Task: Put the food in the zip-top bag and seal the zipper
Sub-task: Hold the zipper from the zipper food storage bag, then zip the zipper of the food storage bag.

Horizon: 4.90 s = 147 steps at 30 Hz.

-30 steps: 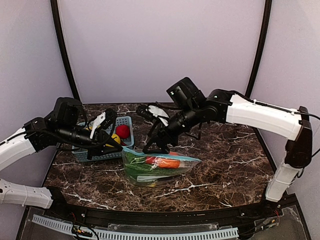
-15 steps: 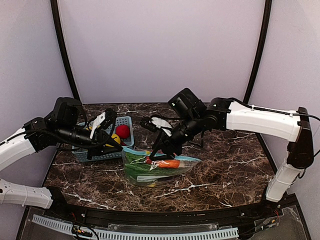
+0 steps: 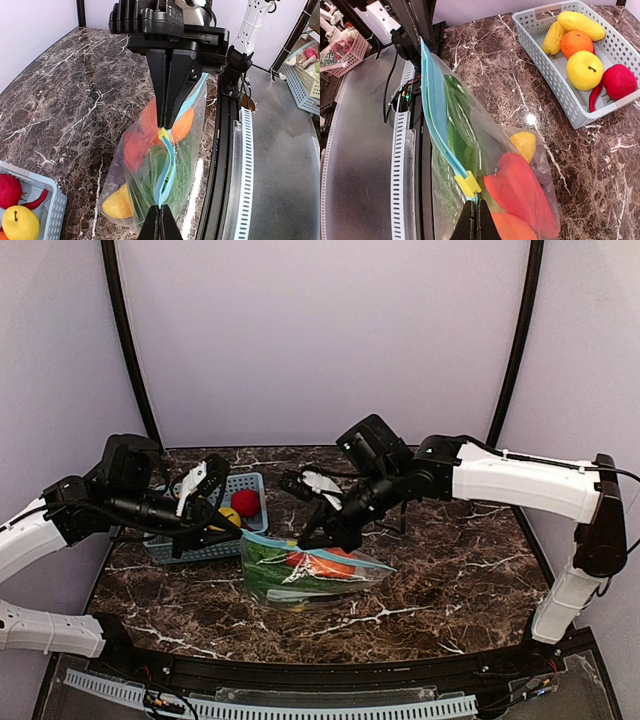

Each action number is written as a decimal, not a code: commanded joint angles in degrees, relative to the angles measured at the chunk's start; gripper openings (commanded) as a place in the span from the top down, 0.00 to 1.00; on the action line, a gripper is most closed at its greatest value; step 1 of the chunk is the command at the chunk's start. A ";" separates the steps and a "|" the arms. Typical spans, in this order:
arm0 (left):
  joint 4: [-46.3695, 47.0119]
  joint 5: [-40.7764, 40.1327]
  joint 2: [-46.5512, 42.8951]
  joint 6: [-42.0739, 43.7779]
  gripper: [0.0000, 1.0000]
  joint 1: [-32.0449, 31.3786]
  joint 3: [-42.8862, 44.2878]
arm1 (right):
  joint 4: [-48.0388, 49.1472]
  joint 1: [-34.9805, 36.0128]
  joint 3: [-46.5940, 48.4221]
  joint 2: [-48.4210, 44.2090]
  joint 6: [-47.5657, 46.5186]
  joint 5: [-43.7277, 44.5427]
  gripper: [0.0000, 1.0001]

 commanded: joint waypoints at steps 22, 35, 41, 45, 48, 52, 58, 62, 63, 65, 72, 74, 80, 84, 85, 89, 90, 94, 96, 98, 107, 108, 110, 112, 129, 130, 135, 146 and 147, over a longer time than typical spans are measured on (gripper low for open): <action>4.68 1.14 -0.29 -3.25 0.21 0.19 4.29 | 4.41 -0.85 -3.55 -6.05 0.18 -5.68 1.00; 8.84 14.26 17.90 -2.62 0.32 -3.23 10.20 | 5.70 -0.85 -3.60 -5.87 0.11 -3.87 1.00; 9.90 15.19 20.39 -2.82 0.48 -3.71 9.77 | 5.85 -0.83 -3.42 -5.74 -0.13 -3.66 1.00; 10.68 14.86 20.81 -3.30 0.58 -3.72 8.98 | 5.96 -0.87 -3.42 -5.78 -0.13 -3.69 1.00; 10.88 14.74 21.13 -3.48 0.63 -3.72 8.54 | 6.17 -0.90 -3.42 -5.83 -0.15 -3.70 1.00; 11.26 15.63 21.39 -3.75 0.71 -3.72 7.90 | 6.22 -0.86 -3.29 -5.87 -0.08 -3.38 1.00; 11.91 16.79 21.59 -4.32 0.80 -3.72 6.75 | 6.39 -0.93 -3.42 -5.88 -0.04 -2.88 1.00; 11.91 16.98 21.18 -4.50 0.87 -3.72 6.12 | 6.39 -1.06 -3.51 -5.96 0.01 -2.36 1.00; 11.89 16.96 20.96 -4.53 0.87 -3.72 5.97 | 6.41 -1.01 -3.58 -6.03 0.09 -2.24 1.00; 11.66 16.94 20.72 -4.51 0.83 -3.72 5.61 | 6.43 -1.09 -3.60 -6.17 0.27 -1.97 1.00; 11.19 15.85 19.87 -4.09 0.99 -3.73 5.05 | 6.77 -1.19 -3.76 -6.31 0.54 -1.95 1.00; 11.92 15.57 19.41 -4.53 0.99 -3.72 4.85 | 6.82 -1.18 -3.90 -6.34 0.64 -1.97 1.00; 13.16 15.25 18.85 -5.13 0.99 -3.72 4.32 | 7.08 -1.18 -4.50 -6.73 0.80 -1.41 1.00; 10.71 13.99 18.56 -3.44 0.99 -3.72 4.87 | 6.63 -1.26 -5.19 -7.39 0.85 0.01 1.00; 10.28 13.56 18.48 -3.14 0.99 -3.72 5.03 | 6.51 -1.27 -5.34 -7.59 0.81 0.54 1.00; 7.53 11.70 17.84 -1.42 0.99 -3.66 5.72 | 4.94 -1.31 -5.80 -8.45 0.31 2.39 1.00; 6.55 11.38 17.58 -0.84 0.99 -3.60 5.81 | 4.61 -1.35 -5.94 -8.70 0.16 2.71 1.00; 4.27 9.77 16.65 0.40 0.99 -3.12 6.43 | 3.48 -1.49 -6.66 -10.02 -0.11 3.77 1.00; 3.14 9.16 16.00 0.87 0.99 -2.71 6.78 | 3.13 -1.72 -7.12 -10.53 -0.22 4.09 1.00; 2.23 8.53 15.26 1.30 0.99 -2.26 6.81 | 2.88 -1.91 -7.48 -10.85 -0.25 4.35 1.00; -1.96 5.71 12.59 3.00 0.99 -1.19 6.97 | 2.34 -2.98 -8.76 -12.47 -0.20 6.14 1.00; -2.16 5.39 12.51 3.11 0.99 -1.14 7.00 | 2.22 -3.01 -8.86 -12.60 -0.20 6.73 1.00; -2.83 4.88 12.27 3.41 0.99 -0.97 7.11 | 1.78 -3.17 -8.99 -12.96 -0.29 7.75 1.00; -3.34 4.29 11.99 3.72 0.99 -0.80 7.12 | 1.21 -3.25 -9.11 -13.31 -0.41 8.73 1.00; -9.90 -1.24 10.11 6.58 0.99 0.15 10.71 | -2.26 -4.07 -10.17 -17.30 -0.58 15.56 1.00; -10.13 -1.34 10.00 6.68 0.99 0.19 10.93 | -2.24 -4.07 -10.25 -17.48 -0.41 16.07 1.00; -8.72 -0.68 9.94 5.88 0.99 0.23 10.52 | -1.85 -4.20 -10.90 -17.83 0.28 16.33 1.00; 9.70 -0.46 19.65 -5.85 0.99 0.23 8.04 | 7.67 -4.91 -10.28 -13.33 7.83 30.65 1.00; 12.04 -1.03 20.96 -7.09 0.99 0.19 8.30 | 8.60 -5.37 -10.01 -12.55 7.91 31.80 1.00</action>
